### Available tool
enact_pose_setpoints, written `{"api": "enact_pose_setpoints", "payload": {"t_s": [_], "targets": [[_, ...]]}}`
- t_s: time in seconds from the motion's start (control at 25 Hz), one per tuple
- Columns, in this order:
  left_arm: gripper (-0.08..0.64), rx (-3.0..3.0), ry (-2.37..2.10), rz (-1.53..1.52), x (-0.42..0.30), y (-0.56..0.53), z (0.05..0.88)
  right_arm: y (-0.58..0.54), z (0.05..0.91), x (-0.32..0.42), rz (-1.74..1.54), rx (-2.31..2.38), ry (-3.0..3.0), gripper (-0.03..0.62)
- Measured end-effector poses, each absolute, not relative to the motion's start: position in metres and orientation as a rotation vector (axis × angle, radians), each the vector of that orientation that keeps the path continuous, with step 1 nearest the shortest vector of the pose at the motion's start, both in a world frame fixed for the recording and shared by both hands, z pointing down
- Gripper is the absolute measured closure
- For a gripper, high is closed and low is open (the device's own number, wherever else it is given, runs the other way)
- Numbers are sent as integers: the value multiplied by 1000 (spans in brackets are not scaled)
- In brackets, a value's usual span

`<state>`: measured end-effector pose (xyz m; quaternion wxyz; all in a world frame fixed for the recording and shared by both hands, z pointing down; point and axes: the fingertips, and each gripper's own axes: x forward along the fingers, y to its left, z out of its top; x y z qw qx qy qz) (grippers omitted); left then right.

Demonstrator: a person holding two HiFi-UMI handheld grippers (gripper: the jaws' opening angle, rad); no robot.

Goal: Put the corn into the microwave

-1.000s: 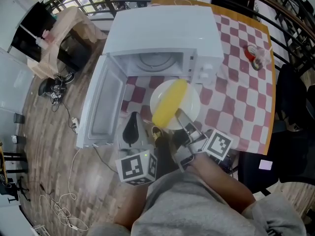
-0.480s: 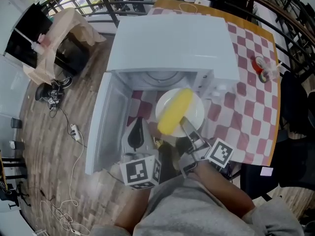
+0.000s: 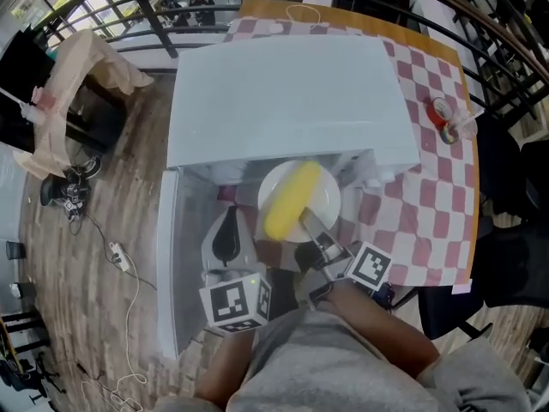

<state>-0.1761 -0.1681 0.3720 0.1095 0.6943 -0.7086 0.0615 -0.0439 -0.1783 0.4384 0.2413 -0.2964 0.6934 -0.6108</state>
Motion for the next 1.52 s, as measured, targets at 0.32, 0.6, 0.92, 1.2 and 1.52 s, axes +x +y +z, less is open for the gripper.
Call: {"api": "enact_pose_setpoints", "payload": {"t_s": [0.32, 0.6, 0.92, 1.2, 1.52], "targets": [[551, 2127, -1994, 200, -177, -194, 377, -200, 451, -44, -1657, -913, 1853, 586], [550, 2185, -1969, 243, -186, -205, 380, -209, 469, -55, -1681, -963, 1849, 586], [551, 2214, -1907, 236, -193, -208, 387, -224, 492, -63, -1689, -1021, 1801, 586], [551, 2235, -1848, 213, -195, -215, 392, -239, 520, -69, -1717, -1088, 1733, 586], [551, 2256, -1838, 241, -193, -217, 397, -254, 539, -77, -1740, -1129, 1698, 586]]}}
